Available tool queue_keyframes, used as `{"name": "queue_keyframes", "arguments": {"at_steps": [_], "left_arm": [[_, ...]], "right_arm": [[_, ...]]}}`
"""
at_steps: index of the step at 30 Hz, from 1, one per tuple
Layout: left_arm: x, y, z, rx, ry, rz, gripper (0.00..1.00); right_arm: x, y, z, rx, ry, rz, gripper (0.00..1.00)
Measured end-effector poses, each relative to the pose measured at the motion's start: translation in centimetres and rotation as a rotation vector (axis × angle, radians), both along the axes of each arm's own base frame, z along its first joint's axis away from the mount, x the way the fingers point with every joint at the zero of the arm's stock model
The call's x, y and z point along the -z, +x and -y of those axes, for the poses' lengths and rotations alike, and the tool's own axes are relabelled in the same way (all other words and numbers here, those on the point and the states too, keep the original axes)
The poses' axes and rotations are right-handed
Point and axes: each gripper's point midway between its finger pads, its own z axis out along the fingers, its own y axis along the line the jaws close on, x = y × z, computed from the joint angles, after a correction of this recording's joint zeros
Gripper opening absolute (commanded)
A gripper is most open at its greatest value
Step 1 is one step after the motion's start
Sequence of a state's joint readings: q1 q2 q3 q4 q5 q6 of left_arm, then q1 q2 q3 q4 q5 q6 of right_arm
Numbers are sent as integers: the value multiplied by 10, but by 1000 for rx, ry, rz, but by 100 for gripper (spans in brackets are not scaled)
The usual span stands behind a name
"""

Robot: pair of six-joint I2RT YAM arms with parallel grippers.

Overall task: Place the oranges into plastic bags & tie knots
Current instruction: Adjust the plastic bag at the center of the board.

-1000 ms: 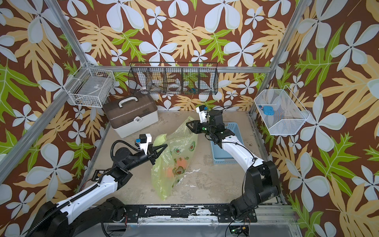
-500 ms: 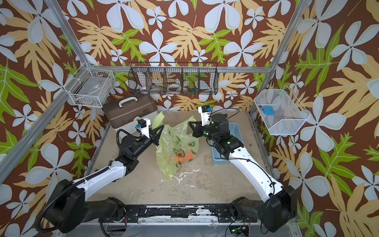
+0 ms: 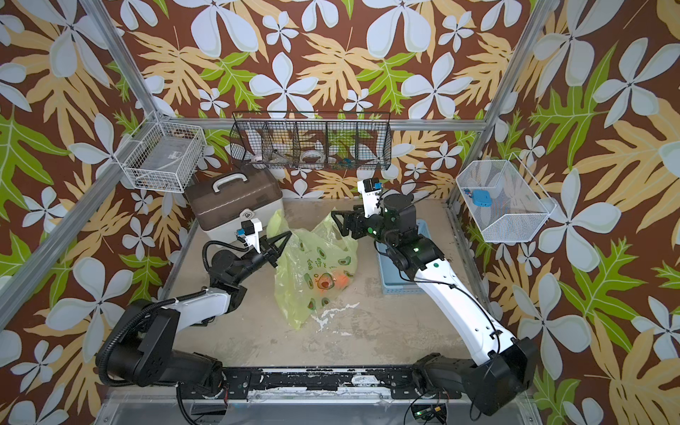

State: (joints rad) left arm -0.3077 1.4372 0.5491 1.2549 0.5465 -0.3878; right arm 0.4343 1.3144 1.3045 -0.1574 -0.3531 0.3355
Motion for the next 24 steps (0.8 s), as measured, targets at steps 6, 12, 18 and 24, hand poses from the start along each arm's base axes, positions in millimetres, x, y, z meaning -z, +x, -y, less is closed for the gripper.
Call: {"name": "queue_keyframes", "arguments": {"at_steps": [6,12,18,24], "left_arm": [[-4,-2,4,31,0,1,0],[-5,0,6,40,2,-2,0],[-4,0,8,59,0,-14,0],[-6,-1,9,66,1,-18,0]], "right_arm": [[16,-1,-10,-48,-12,-50,81],[-10,-24,-14,-108,31,-10,80],[-6,-24,-19,-131,36,-34,76],[2,-23,-21,-133,14,-50,11]]}}
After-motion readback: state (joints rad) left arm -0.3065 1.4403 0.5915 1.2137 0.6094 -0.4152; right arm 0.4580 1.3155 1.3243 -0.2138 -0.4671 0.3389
